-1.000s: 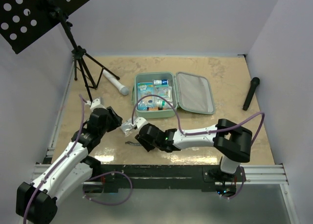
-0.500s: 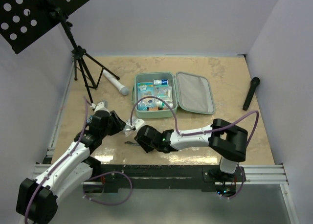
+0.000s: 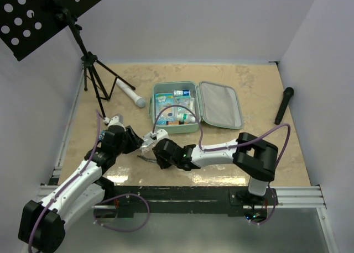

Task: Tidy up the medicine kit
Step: Move the scissors to the center of the board.

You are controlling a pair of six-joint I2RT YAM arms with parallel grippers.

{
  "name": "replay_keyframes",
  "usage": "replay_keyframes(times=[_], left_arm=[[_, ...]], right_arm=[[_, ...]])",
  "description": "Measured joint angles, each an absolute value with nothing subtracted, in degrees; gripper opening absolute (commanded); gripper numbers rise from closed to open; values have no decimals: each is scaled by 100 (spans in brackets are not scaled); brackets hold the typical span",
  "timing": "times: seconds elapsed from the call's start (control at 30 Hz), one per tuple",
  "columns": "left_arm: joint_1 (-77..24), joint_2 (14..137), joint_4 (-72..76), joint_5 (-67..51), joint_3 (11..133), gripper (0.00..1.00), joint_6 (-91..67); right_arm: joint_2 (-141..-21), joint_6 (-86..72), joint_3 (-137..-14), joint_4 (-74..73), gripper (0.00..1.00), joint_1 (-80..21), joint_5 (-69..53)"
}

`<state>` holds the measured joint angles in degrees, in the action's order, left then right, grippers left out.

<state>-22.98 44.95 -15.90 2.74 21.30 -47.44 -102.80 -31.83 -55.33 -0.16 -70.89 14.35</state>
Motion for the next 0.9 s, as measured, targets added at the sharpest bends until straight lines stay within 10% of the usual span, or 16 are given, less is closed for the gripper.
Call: replay_keyframes(times=[0.33, 0.53, 0.9], left_arm=[[-2298, 4462, -1586, 272, 2130, 48, -4744], [-2298, 4462, -1546, 272, 2130, 48, -4742], [-2298, 4362, -1712, 283, 2130, 45, -4744]], right_arm=[[-10154, -3551, -5310, 220, 21, -7043, 1367], [-9953, -3474, -5295, -320, 41, -7067, 1389], [-9780, -2982, -5354, -1004, 43, -7087, 1444]])
